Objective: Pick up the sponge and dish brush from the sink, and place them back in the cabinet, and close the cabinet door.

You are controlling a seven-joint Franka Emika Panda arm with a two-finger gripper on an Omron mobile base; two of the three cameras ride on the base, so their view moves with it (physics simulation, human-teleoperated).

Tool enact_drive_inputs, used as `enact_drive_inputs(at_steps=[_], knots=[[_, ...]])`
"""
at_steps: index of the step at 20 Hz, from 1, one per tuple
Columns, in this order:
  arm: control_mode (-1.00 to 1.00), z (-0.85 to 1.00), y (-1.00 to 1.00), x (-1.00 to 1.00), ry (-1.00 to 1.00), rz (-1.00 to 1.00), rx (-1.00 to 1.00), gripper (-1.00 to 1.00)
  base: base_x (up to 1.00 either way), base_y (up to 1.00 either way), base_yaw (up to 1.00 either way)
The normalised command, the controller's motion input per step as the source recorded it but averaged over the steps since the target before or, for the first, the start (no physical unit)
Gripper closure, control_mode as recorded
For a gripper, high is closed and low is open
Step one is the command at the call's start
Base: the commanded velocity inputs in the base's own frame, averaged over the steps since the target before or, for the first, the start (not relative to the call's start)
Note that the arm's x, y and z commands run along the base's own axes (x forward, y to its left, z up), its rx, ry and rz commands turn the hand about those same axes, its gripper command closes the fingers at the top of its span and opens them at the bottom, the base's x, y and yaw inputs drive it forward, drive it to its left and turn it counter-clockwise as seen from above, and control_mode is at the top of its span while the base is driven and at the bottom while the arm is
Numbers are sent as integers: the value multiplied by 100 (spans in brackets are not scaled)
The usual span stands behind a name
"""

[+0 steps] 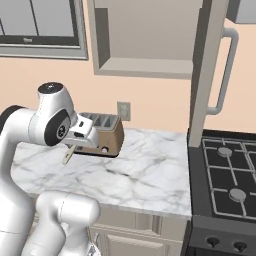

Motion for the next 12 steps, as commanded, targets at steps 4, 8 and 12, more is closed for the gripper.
enact_drive_inputs(at_steps=[4, 8, 12], knots=[[100, 0, 0, 0, 0, 0, 0, 100, 0, -28, 0], [100, 0, 0, 0, 0, 0, 0, 100, 0, -32, -1], [100, 0, 0, 0, 0, 0, 0, 100, 0, -34, -2]])
